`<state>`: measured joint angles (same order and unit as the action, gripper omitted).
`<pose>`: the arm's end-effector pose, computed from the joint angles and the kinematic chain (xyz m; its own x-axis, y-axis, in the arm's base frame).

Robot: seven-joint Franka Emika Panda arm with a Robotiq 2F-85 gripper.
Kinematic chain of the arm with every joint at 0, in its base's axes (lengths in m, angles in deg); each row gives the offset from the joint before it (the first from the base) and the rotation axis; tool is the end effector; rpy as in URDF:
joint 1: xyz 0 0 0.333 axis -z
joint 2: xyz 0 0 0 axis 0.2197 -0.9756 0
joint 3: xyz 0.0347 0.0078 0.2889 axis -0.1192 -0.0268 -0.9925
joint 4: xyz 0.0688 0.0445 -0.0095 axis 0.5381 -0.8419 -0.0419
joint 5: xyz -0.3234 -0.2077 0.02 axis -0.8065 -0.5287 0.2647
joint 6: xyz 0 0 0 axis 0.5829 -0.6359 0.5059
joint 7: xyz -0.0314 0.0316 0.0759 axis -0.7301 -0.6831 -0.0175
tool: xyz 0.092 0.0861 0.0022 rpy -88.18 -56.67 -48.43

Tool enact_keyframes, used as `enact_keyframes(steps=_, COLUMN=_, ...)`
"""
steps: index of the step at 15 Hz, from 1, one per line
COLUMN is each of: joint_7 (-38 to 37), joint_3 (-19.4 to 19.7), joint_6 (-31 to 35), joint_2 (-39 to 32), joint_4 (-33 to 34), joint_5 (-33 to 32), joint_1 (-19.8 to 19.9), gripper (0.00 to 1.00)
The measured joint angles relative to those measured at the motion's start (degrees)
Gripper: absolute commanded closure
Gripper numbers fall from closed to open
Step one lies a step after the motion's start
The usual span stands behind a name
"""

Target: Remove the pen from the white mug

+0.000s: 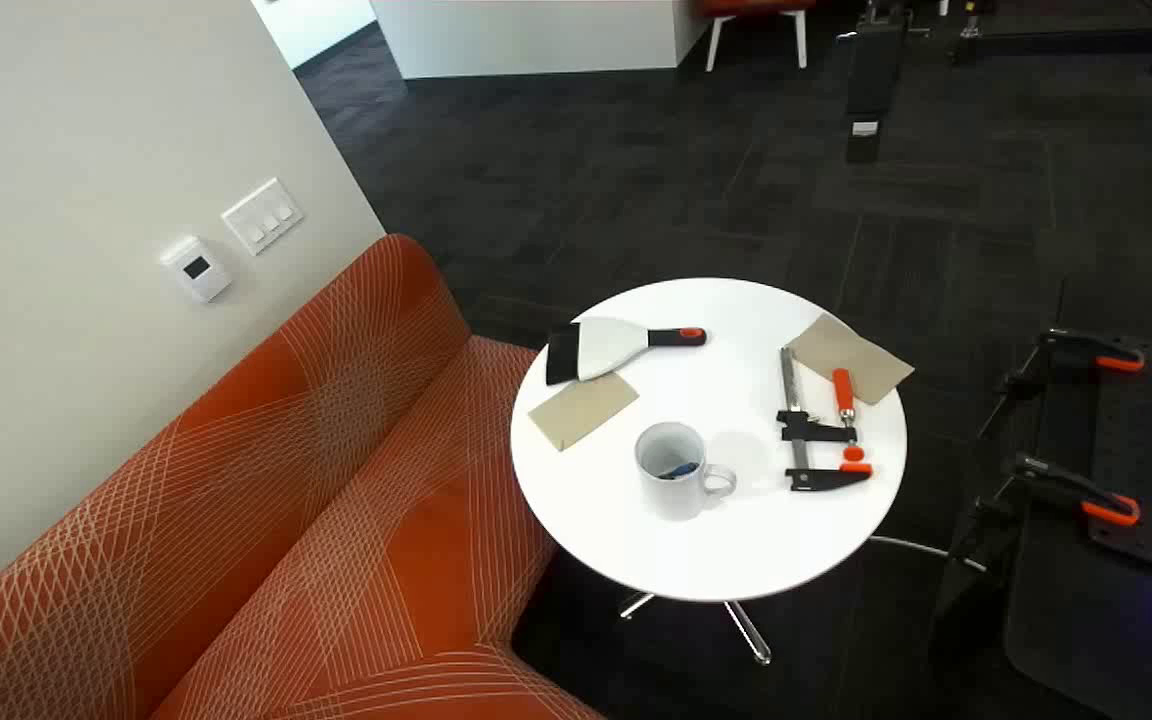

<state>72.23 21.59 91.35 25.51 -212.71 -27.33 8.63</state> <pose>0.4458 0.0296 0.4351 0.9880 0.1512 -0.0302 0.1465 -0.9815 -0.1233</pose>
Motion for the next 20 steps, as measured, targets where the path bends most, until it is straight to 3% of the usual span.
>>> enact_keyframes(steps=12, joint_7=0.0, joint_3=-0.4, joint_6=0.0, joint_2=-0.7, joint_4=0.1, joint_5=0.0, joint_1=0.0, gripper=0.0)
enact_keyframes(steps=15, joint_7=-0.6, joint_3=-1.7, joint_6=0.8, joint_2=-3.7, joint_4=0.7, joint_5=0.0, joint_1=-0.2, gripper=0.0)
enact_keyframes(steps=20, joint_7=-4.5, joint_3=-4.9, joint_6=7.9, joint_2=-11.7, joint_4=2.4, joint_5=0.7, joint_1=-1.1, gripper=0.0)
